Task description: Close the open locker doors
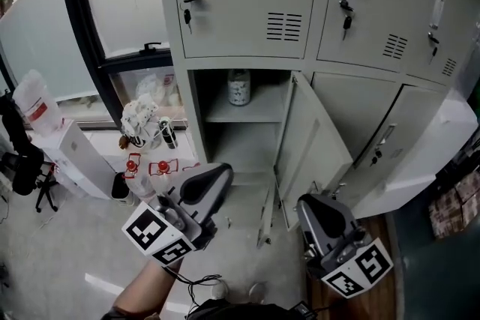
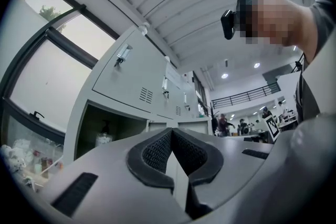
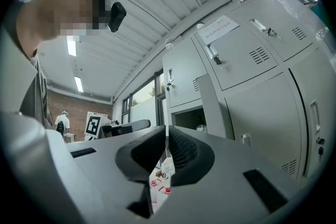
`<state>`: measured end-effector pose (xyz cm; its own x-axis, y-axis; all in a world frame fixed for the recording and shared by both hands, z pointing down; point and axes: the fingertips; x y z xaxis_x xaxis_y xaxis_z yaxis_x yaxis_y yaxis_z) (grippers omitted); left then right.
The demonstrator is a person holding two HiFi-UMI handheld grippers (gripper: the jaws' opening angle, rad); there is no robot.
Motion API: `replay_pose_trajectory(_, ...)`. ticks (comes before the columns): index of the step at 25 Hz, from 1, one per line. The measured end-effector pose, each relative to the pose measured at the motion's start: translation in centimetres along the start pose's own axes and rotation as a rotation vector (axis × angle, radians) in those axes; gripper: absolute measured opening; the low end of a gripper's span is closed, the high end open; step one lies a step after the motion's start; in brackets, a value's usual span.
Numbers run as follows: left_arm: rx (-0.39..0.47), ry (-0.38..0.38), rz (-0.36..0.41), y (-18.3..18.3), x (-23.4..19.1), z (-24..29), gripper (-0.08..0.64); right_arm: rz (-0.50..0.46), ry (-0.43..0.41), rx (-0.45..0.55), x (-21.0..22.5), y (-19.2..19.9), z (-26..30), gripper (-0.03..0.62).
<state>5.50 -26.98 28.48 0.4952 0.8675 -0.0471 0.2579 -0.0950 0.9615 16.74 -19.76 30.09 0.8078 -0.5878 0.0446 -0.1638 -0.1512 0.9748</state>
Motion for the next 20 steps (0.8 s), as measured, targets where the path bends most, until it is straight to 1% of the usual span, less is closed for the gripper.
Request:
replay_pose_trajectory(5,-0.029,-0.013,-0.013,1.7,1.6,0.8,0.009,0.031,0.028,-0.006,1.5,0.7,-3.1,0.017)
replay_pose_trajectory(10,-0.054,0.003,-0.026,3.3,3.9,1.5,0.009,0.035,0.061,-0.026,3.0,1.6,-5.4,0.017)
replay_pose_trajectory(16,-0.090,0.017,-0.035,4.9,6.0,1.6,0.009,0.038,0.084,-0.050,5.1,3.1,-6.7,0.017)
replay_pose_trajectory(20,-0.117,0.022,-0.040,5.9,6.9,1.3,0.009,0.050,0.078,-0.066,6.1,4.5,-6.4,0.017)
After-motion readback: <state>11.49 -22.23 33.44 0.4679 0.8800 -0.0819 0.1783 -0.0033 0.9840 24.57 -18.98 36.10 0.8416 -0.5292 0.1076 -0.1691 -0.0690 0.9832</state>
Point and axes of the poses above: the fingertips, and each gripper's own axes: z forward along the fingers, x to its right, y out of its underside, and after that the axes turned 4 degrees about -y, right-handed
